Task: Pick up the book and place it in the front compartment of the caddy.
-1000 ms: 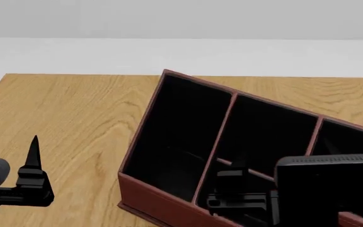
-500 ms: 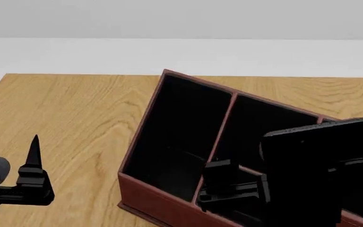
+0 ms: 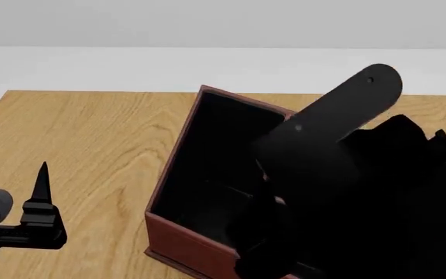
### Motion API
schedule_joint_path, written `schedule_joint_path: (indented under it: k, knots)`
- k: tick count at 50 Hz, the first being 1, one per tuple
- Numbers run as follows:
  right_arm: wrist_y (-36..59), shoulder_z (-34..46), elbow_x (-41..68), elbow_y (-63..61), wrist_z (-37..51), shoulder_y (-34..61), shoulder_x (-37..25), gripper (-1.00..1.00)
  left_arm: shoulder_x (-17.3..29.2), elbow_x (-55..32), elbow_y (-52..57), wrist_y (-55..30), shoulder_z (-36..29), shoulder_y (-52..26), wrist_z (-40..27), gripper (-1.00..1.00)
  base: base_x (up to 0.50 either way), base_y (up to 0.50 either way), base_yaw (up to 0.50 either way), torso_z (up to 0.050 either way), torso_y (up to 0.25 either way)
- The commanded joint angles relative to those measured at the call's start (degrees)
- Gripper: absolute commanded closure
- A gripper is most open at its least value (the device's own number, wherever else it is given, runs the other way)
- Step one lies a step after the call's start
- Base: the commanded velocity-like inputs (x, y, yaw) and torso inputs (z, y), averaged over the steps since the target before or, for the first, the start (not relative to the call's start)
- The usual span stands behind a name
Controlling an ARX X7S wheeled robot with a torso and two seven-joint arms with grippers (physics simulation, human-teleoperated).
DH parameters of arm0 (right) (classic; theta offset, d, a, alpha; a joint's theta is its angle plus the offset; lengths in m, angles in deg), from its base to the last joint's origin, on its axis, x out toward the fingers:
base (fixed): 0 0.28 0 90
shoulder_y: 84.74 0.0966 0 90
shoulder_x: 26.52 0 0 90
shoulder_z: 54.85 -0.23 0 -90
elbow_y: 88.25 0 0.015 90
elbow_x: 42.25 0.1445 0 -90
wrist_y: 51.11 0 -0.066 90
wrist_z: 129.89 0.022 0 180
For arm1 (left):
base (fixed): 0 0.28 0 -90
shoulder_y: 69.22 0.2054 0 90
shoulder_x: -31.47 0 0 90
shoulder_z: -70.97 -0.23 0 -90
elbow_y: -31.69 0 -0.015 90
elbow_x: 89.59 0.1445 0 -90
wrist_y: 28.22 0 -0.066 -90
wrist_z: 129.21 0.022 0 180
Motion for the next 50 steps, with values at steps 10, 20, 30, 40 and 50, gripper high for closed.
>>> schedule_joint_path:
  k: [10, 20, 30, 40, 50]
  knots:
    - [1.8, 17.9, 13.0, 9.5, -3.1, 19.0, -1.4, -1.00, -0.6, 0.2, -0.1, 1.3, 1.0, 0.3, 1.0, -1.00, 0.00, 0.00, 0.00, 0.000, 0.000]
    - [2.0, 25.3, 15.9, 10.1, -7.1, 24.7, -0.9, -1.00, -0.4, 0.0, -0.3, 1.8, 0.9, 0.6, 0.8, -1.00, 0.00, 0.00, 0.00, 0.000, 0.000]
    - [2.1, 32.3, 16.9, 10.6, -13.7, 32.0, 0.3, -1.00, -0.2, -0.1, -0.7, 2.2, 0.9, 0.7, 0.6, -1.00, 0.00, 0.00, 0.00, 0.000, 0.000]
    - [1.0, 34.7, 17.4, 10.8, -19.4, 33.5, 0.9, -1.00, 0.0, -0.4, -0.6, 2.1, 1.0, 0.7, 0.4, -1.00, 0.00, 0.00, 0.00, 0.000, 0.000]
    - [-0.9, 33.3, 18.0, 11.5, -23.2, 33.1, 1.0, -1.00, 0.2, -0.5, -1.0, 2.7, 0.8, 0.9, 0.2, -1.00, 0.00, 0.00, 0.00, 0.000, 0.000]
